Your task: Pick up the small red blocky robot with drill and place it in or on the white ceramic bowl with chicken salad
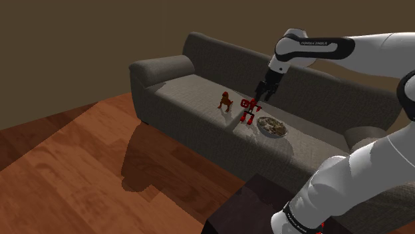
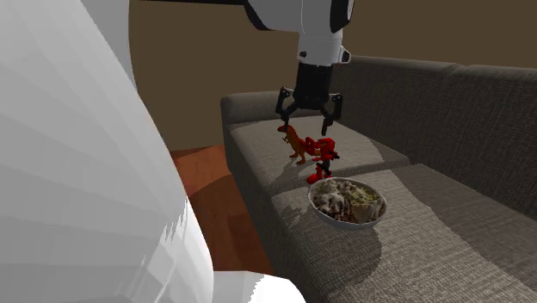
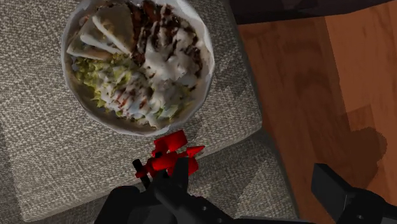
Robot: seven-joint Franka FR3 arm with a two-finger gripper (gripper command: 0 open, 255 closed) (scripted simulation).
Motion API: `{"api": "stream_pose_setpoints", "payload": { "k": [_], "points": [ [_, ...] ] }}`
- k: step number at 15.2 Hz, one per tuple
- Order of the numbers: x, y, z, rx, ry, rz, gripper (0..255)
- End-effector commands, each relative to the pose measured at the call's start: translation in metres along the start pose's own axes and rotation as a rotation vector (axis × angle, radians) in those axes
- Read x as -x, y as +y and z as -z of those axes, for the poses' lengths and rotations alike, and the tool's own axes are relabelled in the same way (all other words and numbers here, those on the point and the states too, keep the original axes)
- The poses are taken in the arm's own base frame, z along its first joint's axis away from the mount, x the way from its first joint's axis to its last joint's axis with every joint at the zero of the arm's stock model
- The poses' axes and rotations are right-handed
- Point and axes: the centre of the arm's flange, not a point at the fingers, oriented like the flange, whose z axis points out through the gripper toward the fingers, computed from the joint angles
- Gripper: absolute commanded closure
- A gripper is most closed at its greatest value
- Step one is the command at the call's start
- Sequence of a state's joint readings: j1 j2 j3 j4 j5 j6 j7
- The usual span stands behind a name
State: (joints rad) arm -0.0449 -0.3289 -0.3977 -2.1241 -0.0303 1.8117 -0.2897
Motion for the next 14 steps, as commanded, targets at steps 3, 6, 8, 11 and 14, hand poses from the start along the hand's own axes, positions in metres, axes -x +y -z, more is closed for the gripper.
{"api": "stream_pose_setpoints", "payload": {
  "k": [3, 6, 8, 11, 14],
  "points": [
    [-0.033, 0.038, -0.016, 0.005, 0.011, 0.015, 0],
    [-0.057, 0.067, -0.025, 0.007, 0.019, 0.025, 0],
    [-0.066, 0.077, -0.028, 0.008, 0.021, 0.028, 0],
    [-0.066, 0.077, -0.044, 0.008, 0.021, 0.028, 0],
    [-0.066, 0.077, -0.06, 0.008, 0.021, 0.028, 0]
  ]
}}
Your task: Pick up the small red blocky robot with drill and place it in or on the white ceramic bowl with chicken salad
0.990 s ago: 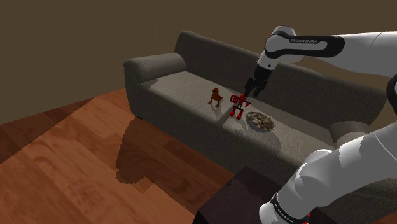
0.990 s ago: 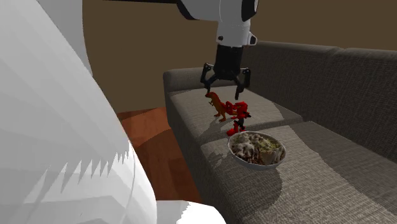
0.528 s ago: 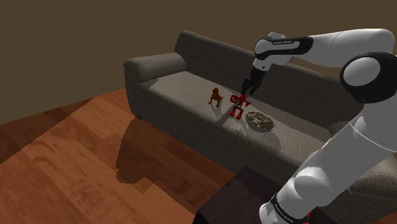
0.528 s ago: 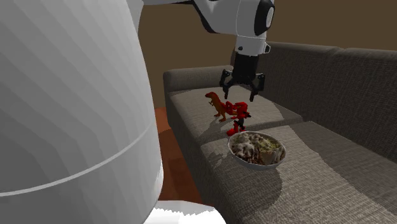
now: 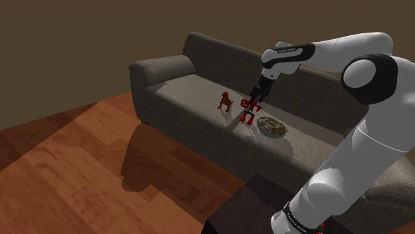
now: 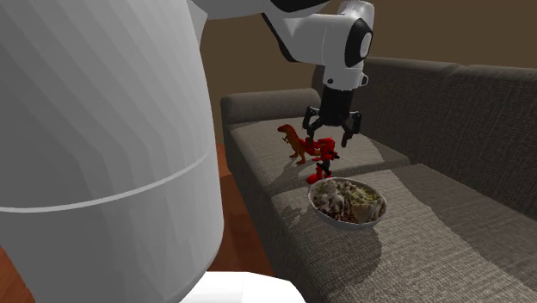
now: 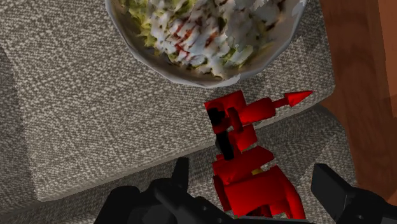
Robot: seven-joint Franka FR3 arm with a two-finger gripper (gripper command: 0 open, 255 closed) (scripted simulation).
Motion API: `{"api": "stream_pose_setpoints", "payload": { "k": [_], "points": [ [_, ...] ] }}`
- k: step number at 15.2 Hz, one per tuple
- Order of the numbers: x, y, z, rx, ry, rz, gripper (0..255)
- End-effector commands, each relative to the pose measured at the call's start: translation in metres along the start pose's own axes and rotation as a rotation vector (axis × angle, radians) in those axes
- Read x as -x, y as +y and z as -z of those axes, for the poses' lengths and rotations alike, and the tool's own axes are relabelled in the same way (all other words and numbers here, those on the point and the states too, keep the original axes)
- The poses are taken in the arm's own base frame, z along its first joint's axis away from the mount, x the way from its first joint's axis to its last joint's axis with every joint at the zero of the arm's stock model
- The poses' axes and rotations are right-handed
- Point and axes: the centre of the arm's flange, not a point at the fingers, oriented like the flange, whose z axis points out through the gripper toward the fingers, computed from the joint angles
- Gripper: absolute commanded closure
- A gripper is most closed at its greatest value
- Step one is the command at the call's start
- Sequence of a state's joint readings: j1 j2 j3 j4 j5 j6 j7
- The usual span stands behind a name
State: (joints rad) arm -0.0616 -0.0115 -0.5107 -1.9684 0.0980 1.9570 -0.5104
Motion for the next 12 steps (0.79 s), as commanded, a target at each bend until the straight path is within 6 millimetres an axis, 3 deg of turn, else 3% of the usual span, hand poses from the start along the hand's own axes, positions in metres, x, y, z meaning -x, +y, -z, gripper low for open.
{"api": "stream_pose_setpoints", "payload": {
  "k": [1, 9, 10, 12],
  "points": [
    [-0.0001, -0.0001, -0.013, 0.0, 0.0, 0.0, 0],
    [-0.0001, -0.0001, -0.0129, 0.0, 0.0, 0.0, 0],
    [-0.0001, -0.0001, -0.0129, 0.0, 0.0, 0.0, 255],
    [-0.0001, -0.0001, -0.0129, 0.0, 0.0, 0.0, 255]
  ]
}}
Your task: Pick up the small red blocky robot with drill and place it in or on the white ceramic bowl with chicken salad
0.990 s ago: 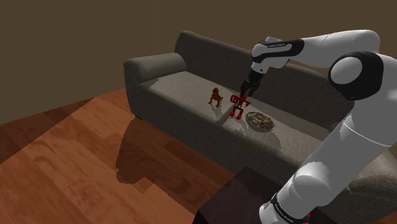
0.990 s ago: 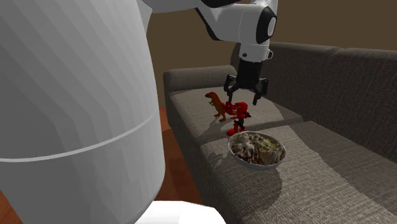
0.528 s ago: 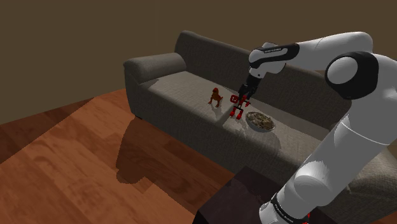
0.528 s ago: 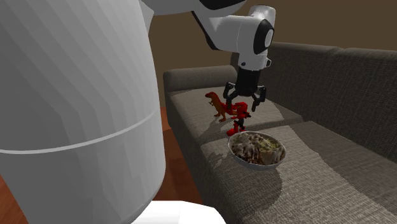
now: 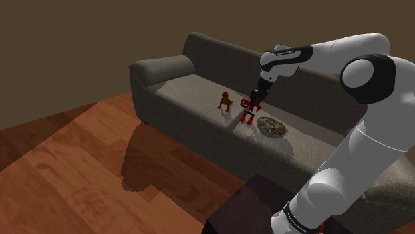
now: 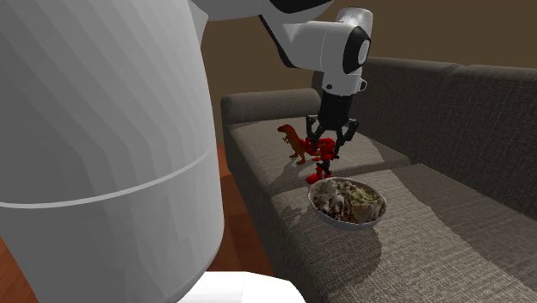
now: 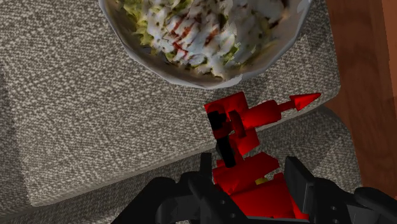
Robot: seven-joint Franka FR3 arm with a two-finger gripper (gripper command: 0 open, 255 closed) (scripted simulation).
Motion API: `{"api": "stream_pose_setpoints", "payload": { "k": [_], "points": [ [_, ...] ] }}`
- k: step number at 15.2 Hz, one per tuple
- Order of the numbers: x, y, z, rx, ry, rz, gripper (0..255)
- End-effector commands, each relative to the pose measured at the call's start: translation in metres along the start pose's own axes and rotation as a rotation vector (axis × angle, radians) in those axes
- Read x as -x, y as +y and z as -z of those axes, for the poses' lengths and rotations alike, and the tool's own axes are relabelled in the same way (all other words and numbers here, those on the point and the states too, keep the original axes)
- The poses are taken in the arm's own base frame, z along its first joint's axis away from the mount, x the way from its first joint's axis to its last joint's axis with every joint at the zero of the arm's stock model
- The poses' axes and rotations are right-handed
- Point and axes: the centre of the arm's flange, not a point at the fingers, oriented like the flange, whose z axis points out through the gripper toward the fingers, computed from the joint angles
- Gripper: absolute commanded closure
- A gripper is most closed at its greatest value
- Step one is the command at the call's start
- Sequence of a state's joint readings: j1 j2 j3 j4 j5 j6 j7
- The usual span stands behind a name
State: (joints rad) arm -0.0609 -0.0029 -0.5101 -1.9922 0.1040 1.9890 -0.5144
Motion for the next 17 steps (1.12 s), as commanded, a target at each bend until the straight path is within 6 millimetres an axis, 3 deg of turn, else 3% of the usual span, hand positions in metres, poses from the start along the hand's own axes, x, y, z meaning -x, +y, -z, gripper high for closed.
{"api": "stream_pose_setpoints", "payload": {
  "k": [1, 7, 17],
  "points": [
    [0.0, 0.0, 0.0, 0.0, 0.0, 0.0, 255],
    [0.0, 0.0, 0.0, 0.0, 0.0, 0.0, 255],
    [-0.002, -0.005, 0.052, 0.0, 0.0, 0.0, 255]
  ]
}}
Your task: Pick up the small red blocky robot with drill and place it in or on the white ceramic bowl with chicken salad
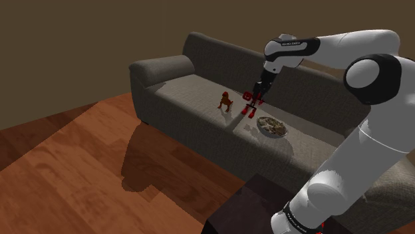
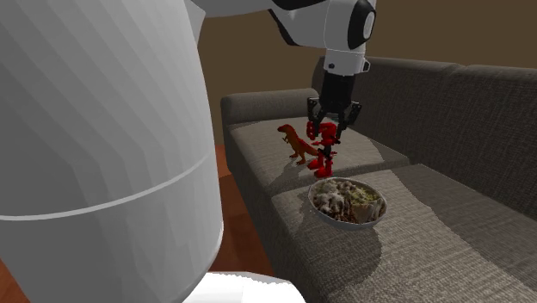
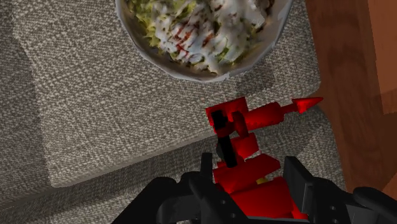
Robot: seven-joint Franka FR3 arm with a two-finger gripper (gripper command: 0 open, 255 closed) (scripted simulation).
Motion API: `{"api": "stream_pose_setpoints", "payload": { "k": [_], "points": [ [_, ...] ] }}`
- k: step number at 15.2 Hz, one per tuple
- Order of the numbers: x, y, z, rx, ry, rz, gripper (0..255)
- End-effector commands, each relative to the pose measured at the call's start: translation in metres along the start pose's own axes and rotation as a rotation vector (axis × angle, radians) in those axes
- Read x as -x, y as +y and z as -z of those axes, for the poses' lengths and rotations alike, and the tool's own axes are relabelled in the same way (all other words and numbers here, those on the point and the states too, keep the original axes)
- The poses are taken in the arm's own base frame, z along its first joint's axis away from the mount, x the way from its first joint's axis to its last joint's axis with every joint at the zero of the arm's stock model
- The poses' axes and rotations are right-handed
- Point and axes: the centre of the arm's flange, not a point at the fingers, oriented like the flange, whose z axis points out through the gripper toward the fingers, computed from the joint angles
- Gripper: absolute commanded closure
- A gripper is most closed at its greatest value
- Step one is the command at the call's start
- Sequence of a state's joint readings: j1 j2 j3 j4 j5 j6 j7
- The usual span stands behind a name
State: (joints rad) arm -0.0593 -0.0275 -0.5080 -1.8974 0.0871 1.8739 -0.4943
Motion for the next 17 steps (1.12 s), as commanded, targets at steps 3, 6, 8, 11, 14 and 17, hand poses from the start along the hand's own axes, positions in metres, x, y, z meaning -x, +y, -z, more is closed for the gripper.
{"api": "stream_pose_setpoints", "payload": {
  "k": [3, 6, 8, 11, 14, 17],
  "points": [
    [-0.001, -0.002, 0.021, 0.0, 0.0, 0.0, 255],
    [-0.002, -0.003, 0.037, 0.0, 0.0, 0.0, 255],
    [-0.002, -0.004, 0.048, 0.0, 0.0, 0.0, 255],
    [-0.003, -0.005, 0.063, 0.0, 0.0, 0.0, 255],
    [-0.003, -0.007, 0.079, 0.0, 0.0, 0.0, 255],
    [-0.004, -0.008, 0.095, 0.0, 0.0, 0.0, 255]
  ]
}}
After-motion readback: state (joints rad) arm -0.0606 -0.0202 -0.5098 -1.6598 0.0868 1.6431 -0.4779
